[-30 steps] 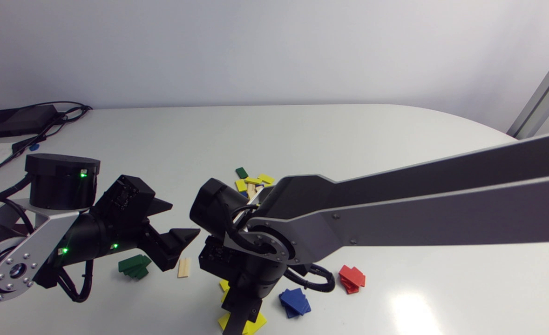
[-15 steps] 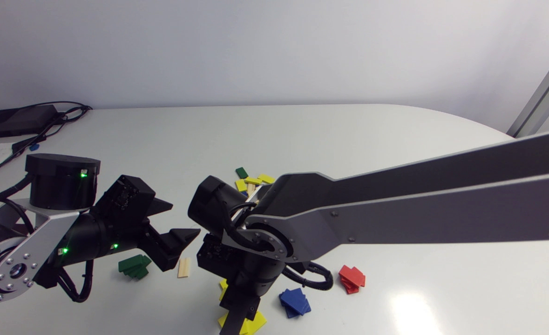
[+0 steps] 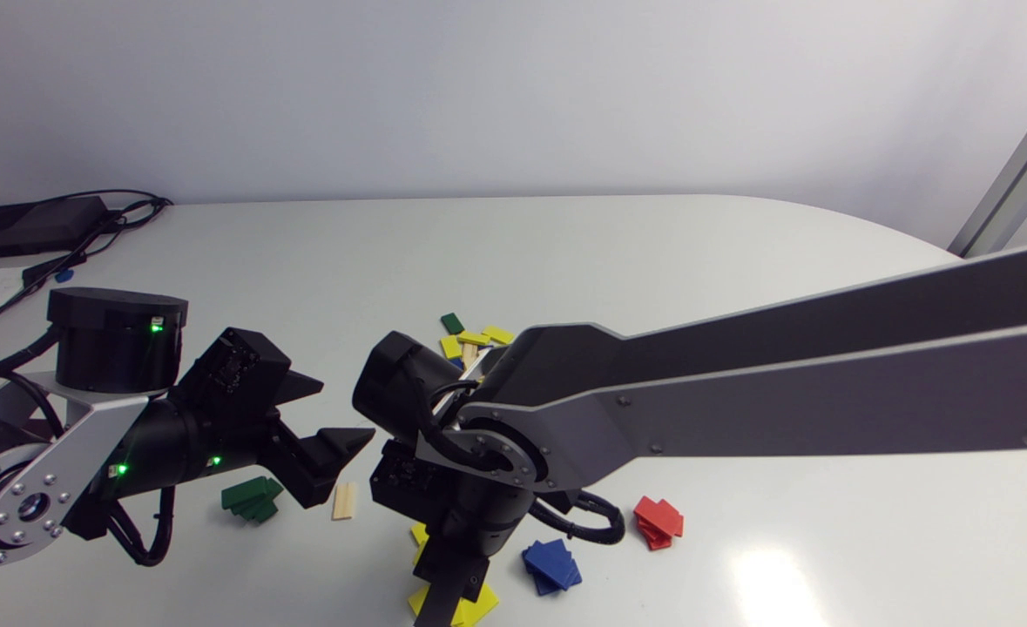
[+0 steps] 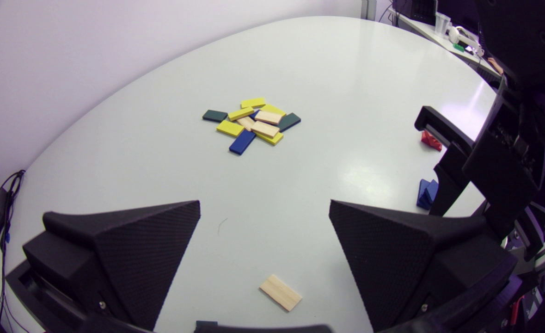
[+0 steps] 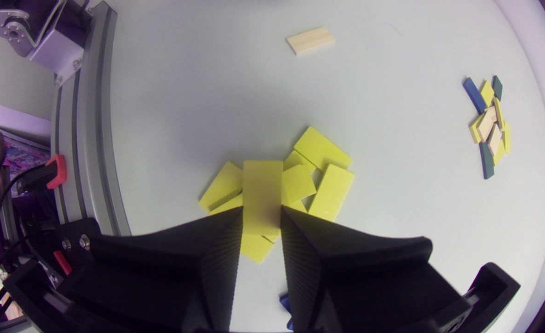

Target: Take domino bricks one by one from the mixed stack on the table and place each onto the existing stack of the same color.

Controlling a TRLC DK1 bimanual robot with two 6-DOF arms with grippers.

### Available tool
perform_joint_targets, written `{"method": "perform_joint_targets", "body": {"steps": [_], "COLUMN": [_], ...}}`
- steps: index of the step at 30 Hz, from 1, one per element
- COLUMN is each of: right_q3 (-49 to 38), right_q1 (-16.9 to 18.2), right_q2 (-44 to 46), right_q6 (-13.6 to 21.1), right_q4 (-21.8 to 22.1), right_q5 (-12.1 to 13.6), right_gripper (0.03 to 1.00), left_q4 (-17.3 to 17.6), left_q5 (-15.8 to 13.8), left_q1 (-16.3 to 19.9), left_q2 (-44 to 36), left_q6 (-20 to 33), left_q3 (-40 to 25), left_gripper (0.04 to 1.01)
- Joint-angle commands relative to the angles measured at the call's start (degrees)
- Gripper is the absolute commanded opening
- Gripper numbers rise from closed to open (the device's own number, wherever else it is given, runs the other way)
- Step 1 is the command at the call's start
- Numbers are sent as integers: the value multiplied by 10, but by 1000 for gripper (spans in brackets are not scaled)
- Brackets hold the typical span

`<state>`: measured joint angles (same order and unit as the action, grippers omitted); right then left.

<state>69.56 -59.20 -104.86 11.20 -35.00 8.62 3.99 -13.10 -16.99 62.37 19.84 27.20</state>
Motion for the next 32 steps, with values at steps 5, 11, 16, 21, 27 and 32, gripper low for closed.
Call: {"method": "perform_joint_targets", "body": {"steps": [5,11,16,21,27,32], "right_q3": [8,12,13,13,10,15], "right_q1": [5,6,5,4,5,14], "right_q2": [-18,-23,-24,-24,-17,41], "right_q6": [3,3,3,3,2,-3], "right_q4": [-11,-14,-13,-14,-11,-27], "right_q5": [-1,-1,-2,-3,-12,-23], "right_gripper": [264,330,334,380,380,405], "left_q4": [-4,-4,-4,-3,-3,-3], "left_q5": [-3,-3,-3,-3,-3,-3], "left_q1": [-4,-4,-4,-4,-4,-5], "left_q2": [5,5,3,2,2,2], "left_q6": [0,0,0,0,0,1], "left_q3": [-9,-10,-11,-12,-12,-11], "left_gripper": [995,995,995,995,995,995]}}
